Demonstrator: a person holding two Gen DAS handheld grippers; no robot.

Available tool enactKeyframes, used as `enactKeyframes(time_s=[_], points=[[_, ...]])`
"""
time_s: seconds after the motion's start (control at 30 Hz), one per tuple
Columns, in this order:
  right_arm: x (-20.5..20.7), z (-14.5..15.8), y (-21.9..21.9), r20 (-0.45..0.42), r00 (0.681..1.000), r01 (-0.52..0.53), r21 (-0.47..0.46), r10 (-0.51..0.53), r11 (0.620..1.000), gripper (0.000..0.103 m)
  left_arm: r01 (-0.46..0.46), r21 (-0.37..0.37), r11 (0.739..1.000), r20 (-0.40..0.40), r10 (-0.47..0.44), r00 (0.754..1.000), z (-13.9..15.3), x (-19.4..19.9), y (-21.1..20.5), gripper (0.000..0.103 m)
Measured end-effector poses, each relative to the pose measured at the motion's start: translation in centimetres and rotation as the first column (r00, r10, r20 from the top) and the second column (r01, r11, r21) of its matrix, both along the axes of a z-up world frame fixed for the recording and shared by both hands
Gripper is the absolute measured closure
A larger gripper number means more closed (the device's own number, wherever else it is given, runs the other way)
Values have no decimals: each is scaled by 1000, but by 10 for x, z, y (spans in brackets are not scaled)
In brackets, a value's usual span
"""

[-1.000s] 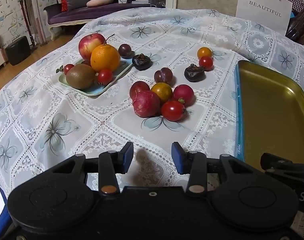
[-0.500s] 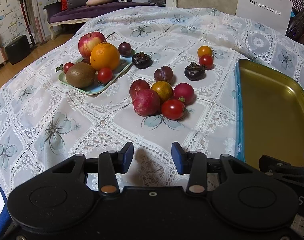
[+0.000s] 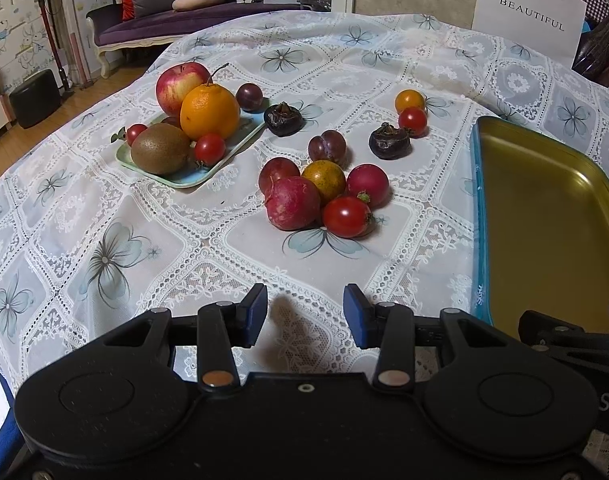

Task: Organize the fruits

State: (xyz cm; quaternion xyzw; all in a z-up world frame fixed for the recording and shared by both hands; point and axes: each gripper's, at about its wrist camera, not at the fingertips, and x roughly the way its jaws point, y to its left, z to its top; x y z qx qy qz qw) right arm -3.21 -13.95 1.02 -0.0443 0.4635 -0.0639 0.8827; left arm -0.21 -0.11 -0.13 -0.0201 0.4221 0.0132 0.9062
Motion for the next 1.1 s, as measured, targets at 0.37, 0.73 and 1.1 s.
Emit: enactKeyframes(time_s=[0.37,0.73,1.1], points=[[-1,-1,1,-8,1000,-4,1,4,1000,17,0,1,1000,-4,0,1000,0,1,-1,52],[-1,-1,1,-18,1000,-4,10,4,1000,17,2,5,1000,-10,-2,1000,0,1,-2,52],[1,-2,0,-33,999,-8,13,8,1000,17,7,6,1000,-19,-7,1000,-2,1,-3,52]])
